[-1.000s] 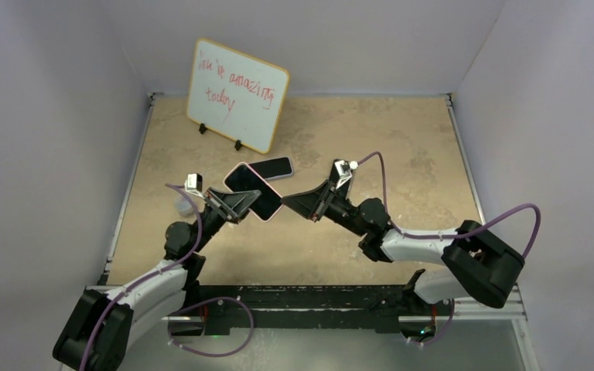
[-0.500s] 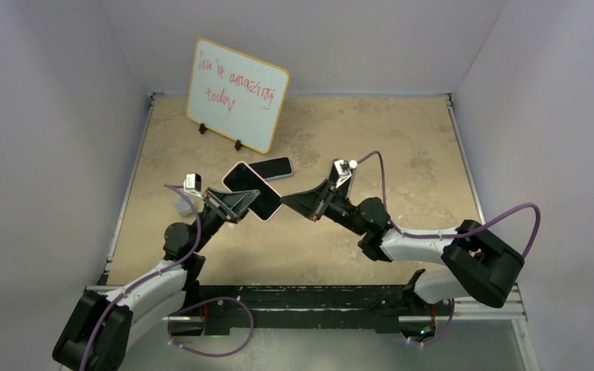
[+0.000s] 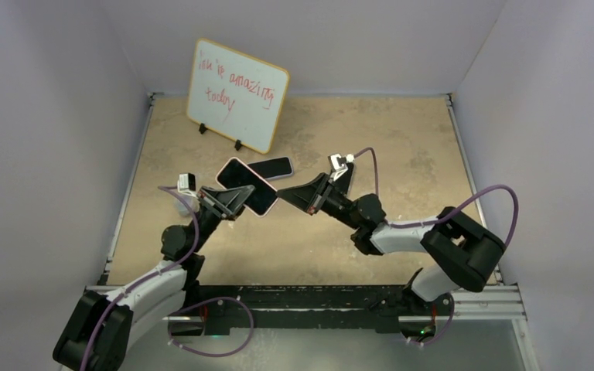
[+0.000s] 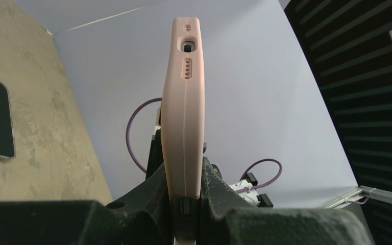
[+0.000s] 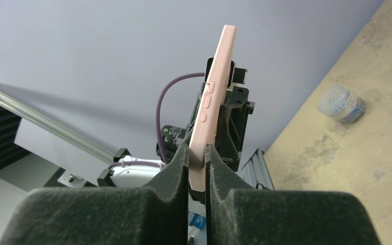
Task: Take the phone out of the phone case
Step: Remove the phone case from the phone.
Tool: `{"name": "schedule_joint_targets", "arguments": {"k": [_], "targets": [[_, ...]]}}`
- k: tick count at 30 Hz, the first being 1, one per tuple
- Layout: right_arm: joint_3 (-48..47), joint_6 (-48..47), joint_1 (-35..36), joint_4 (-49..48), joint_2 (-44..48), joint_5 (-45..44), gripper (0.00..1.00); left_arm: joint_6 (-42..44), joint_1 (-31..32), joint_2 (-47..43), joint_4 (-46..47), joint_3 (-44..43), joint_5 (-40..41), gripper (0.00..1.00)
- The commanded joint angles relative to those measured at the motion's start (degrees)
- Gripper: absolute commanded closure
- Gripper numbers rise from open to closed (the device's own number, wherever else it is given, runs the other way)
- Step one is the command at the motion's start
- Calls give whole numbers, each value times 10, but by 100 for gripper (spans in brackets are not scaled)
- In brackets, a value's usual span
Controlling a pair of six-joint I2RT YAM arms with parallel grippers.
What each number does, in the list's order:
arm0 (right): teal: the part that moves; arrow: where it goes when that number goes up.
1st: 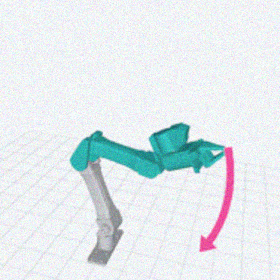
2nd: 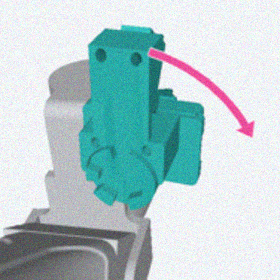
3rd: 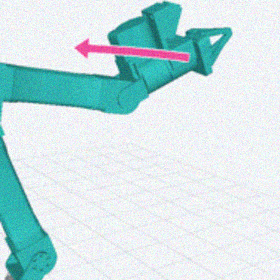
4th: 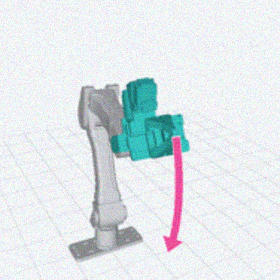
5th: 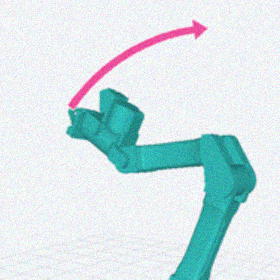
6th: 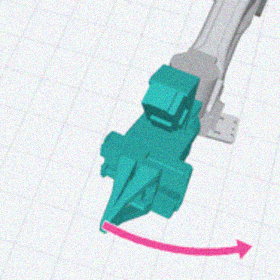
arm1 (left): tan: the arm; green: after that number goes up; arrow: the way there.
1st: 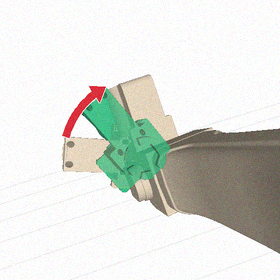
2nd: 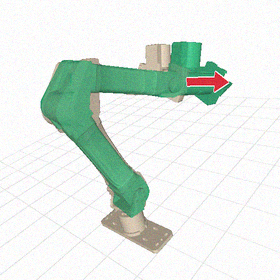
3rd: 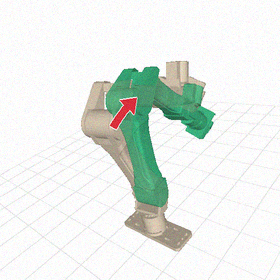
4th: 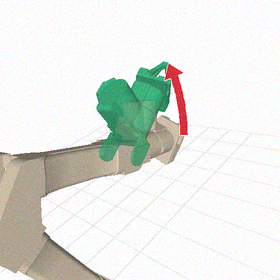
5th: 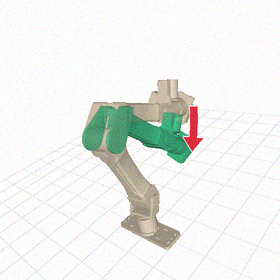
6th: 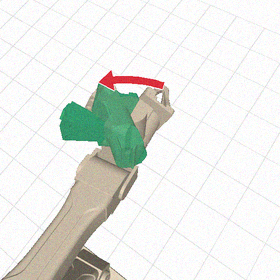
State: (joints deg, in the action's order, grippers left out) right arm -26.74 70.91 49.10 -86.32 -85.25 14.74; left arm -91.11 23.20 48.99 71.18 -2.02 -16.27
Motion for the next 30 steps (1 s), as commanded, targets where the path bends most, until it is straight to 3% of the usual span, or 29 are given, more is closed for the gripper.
{"name": "schedule_joint_targets", "arguments": {"k": [1,5,30], "targets": [[-49,51,13,-182,-30,64,100,-24,6,-3,49,-3,-21,100],[-80,81,13,-217,-60,72,100,-23,6,-3,48,-4,-21,100],[-182,110,23,-217,-49,154,100,-2,9,71,92,-19,-30,100]]}}
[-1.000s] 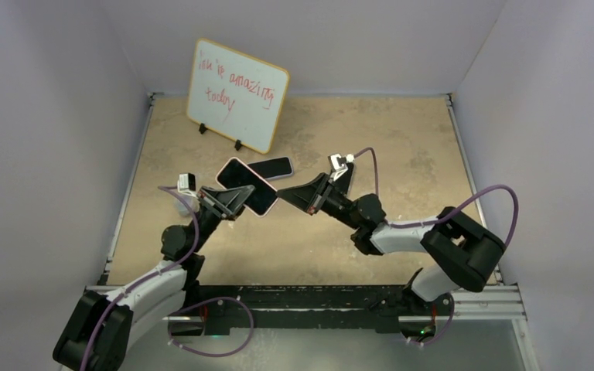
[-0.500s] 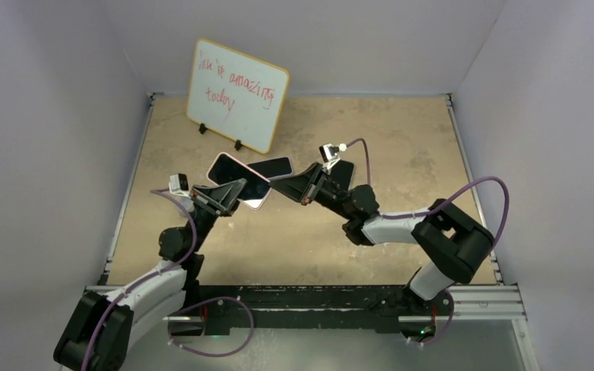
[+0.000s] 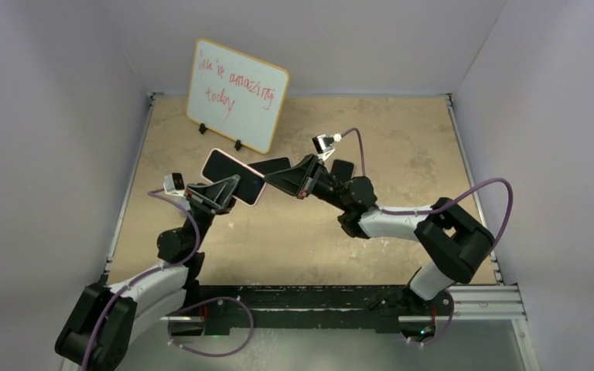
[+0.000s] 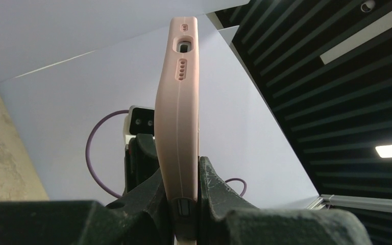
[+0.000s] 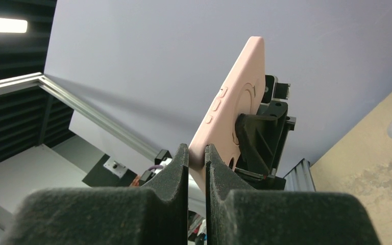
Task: Take the phone out of the phone case
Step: Remove the phone case from the phone.
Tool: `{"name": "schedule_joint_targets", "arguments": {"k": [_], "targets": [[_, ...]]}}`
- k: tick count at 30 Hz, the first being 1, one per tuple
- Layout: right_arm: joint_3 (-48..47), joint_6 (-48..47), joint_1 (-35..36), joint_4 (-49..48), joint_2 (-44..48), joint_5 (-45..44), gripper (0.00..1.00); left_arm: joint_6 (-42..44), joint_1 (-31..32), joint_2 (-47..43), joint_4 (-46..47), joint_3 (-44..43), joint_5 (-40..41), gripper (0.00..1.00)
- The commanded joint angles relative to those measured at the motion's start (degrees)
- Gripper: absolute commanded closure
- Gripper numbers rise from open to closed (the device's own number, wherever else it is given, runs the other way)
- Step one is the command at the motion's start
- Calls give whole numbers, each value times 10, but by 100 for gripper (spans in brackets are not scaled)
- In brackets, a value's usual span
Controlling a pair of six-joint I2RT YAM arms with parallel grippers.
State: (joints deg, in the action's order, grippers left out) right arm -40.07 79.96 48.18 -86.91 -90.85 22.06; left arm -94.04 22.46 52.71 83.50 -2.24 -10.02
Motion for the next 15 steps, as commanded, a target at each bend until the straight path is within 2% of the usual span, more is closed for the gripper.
{"name": "schedule_joint_targets", "arguments": {"k": [1,15], "targets": [[-51,20,34,-211,6,83,100,28,16,38,-29,-18,-94,100],[-82,24,40,-211,-10,112,100,39,19,72,-3,-54,-120,100]]}}
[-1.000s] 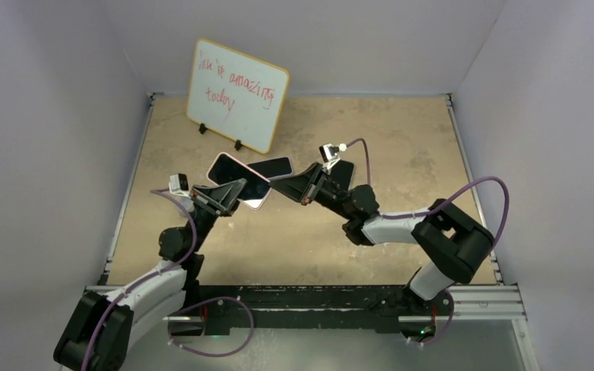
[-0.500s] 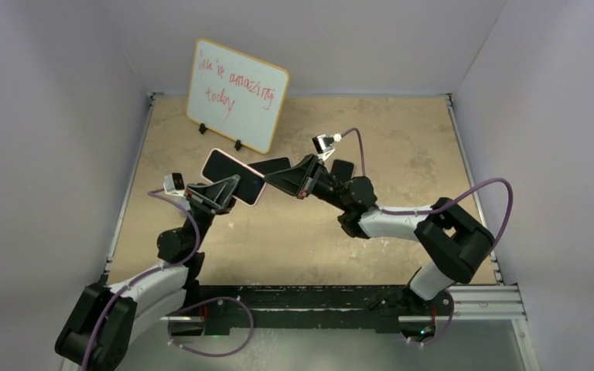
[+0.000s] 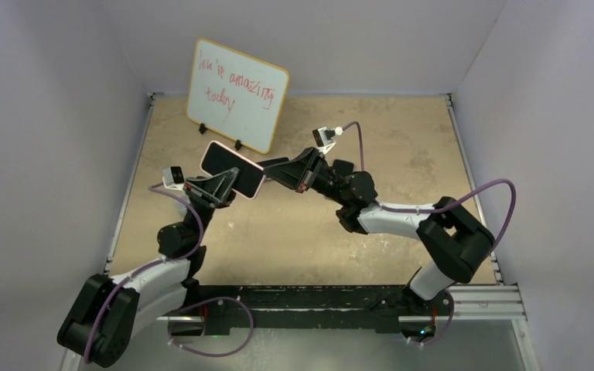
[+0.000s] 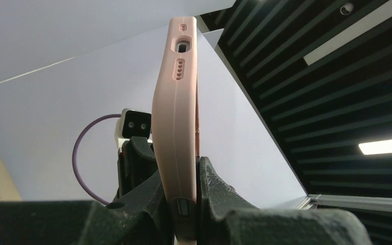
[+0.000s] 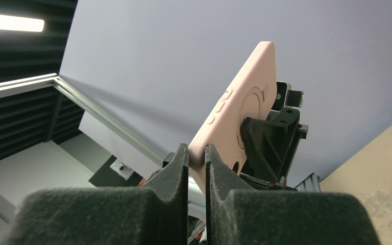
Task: Take the phone out of the phone case
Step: Remove the phone case from the phone.
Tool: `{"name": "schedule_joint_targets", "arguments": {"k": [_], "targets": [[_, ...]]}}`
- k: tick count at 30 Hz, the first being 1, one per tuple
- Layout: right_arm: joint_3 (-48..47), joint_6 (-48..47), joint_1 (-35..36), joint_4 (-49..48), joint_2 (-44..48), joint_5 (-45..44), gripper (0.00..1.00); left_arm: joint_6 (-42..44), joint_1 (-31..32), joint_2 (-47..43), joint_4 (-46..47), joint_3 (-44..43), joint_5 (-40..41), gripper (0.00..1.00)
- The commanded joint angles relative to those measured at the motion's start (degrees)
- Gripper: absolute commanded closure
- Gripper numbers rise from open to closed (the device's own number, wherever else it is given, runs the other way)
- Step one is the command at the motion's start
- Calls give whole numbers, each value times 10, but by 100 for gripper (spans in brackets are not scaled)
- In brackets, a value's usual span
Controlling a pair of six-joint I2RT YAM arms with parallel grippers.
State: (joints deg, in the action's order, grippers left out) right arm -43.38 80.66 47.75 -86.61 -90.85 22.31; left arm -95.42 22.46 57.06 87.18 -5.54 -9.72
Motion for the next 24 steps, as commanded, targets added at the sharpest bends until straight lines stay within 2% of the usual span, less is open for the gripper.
{"name": "schedule_joint_targets", "arguments": {"k": [1,9,13,16,19,24], "targets": [[-51,19,45,-214,-13,111,100,53,19,30,-36,-24,-127,100],[-78,29,51,-212,-39,149,100,65,19,58,16,-39,-140,100],[-34,6,41,-180,-29,153,100,63,19,72,43,-32,-139,100],[10,13,20,-192,-30,130,100,70,19,69,46,-25,-133,100],[49,6,5,-189,-26,114,98,91,19,53,23,-23,-129,100],[77,9,-7,-171,-38,95,88,126,19,15,-39,-25,-120,100]]}}
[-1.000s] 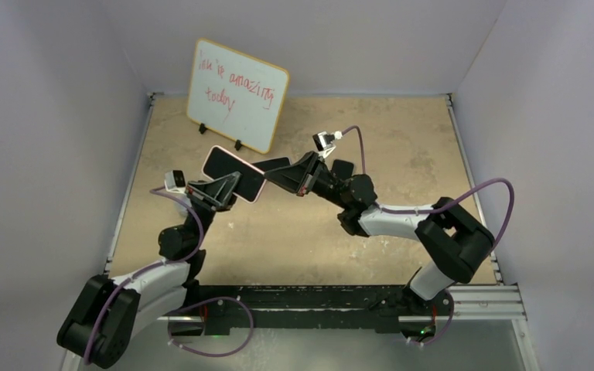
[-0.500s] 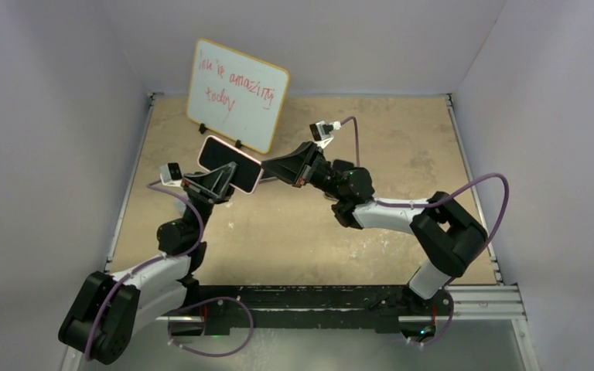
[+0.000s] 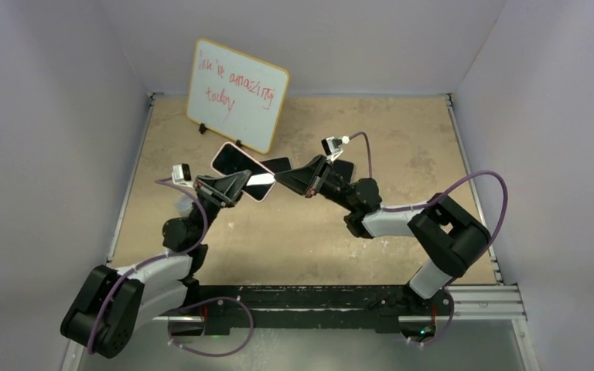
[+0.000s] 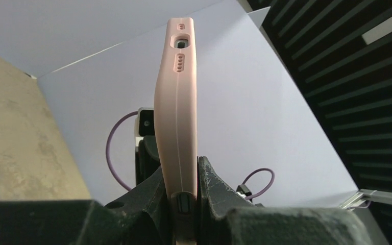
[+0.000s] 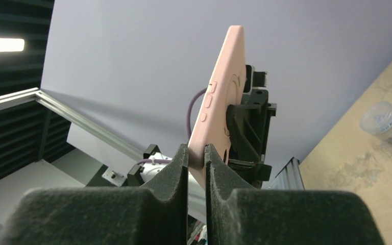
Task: Take the phone out of the phone case
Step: Remove the phone case from the phone.
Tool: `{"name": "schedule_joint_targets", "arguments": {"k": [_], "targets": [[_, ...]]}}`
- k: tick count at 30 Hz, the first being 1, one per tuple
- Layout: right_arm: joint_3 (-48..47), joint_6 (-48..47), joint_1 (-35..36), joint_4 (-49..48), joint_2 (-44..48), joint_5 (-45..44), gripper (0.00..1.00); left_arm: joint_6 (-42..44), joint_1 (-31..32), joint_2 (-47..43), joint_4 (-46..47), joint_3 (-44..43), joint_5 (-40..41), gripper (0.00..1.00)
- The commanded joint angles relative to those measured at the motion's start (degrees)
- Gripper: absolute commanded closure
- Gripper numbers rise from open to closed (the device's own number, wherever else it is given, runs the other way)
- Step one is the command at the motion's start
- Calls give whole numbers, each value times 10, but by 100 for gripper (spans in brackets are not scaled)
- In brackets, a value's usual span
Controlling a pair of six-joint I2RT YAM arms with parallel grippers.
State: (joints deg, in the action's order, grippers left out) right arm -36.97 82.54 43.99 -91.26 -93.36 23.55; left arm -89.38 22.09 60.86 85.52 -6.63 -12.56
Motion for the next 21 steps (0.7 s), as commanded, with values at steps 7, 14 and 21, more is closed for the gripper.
{"name": "schedule_joint_targets", "arguments": {"k": [7,14,21], "targets": [[38,-32,27,-71,-22,65,79,104,23,-51,-81,-24,-90,100],[61,-89,24,-11,2,72,78,97,19,-38,-85,-26,-92,100],[81,-145,16,46,47,90,71,90,17,-13,-79,-35,-116,100]]}}
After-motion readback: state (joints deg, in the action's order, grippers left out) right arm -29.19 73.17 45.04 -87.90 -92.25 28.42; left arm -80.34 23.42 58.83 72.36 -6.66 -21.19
